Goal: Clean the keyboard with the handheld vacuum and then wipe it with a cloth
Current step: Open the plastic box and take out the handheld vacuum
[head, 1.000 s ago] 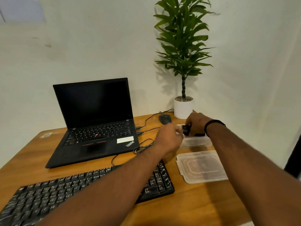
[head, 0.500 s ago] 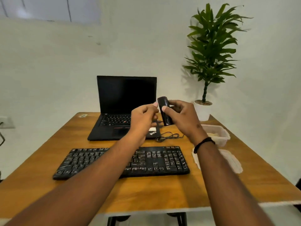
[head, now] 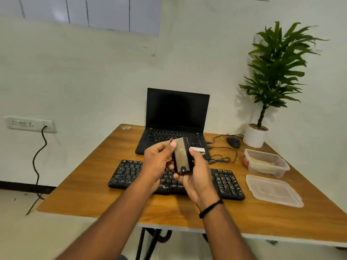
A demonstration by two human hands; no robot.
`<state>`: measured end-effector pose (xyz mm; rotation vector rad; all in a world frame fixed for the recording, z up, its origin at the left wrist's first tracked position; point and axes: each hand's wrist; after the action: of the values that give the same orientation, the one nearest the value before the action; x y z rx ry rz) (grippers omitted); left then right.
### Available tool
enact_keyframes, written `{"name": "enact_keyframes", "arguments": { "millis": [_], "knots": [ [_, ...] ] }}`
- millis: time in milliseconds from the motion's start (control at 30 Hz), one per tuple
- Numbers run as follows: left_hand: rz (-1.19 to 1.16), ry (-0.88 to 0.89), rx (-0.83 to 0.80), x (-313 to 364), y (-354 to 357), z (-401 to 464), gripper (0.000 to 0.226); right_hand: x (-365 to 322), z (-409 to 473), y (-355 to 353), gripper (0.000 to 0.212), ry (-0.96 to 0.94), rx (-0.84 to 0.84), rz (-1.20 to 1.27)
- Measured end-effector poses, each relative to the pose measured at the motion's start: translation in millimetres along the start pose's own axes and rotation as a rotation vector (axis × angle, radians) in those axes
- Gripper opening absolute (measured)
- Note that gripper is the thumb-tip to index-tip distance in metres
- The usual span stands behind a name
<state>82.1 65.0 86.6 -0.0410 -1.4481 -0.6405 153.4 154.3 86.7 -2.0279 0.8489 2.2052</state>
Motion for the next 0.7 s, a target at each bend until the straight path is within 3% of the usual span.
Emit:
{"name": "enact_keyframes", "arguments": {
  "millis": [100,200,367,600,700],
  "knots": [
    [-0.035,-0.017,0.029,2.7,-12.5,-4.1,0.026,11.5,1.9,9.2,0.035,-0.022,0.016,-0.061],
    [-0.057,-0.002,0.069,3.2,-22.8,-6.5,0.034,20.1,5.8,16.2,0.023,-0.180,0.139,-0.380],
    [-0.113,0.008,0.113,-3.7,-38.3,-8.9,0.035,26.5,4.9,27.0,0.048,-0.309,0.211,-0.723],
    [-0.196,0.040,0.163,-8.1,-44.0,-10.4,0.026,36.4,8.5,32.1,0.023,-0.198,0.120,-0.473],
    [-0.208,0.047,0.161,-7.0,-44.0,-13.3,0.025,35.8,8.6,33.9,0.026,-0.149,0.113,-0.368]
  ]
}}
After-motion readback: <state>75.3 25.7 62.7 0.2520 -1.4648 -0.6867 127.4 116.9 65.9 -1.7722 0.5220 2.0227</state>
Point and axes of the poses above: each hand's wrist, its own z-axis towards the middle knuckle, its own y-axis out of the palm, x = y × z, and after that the axes turned 8 degrees about -z, right-handed
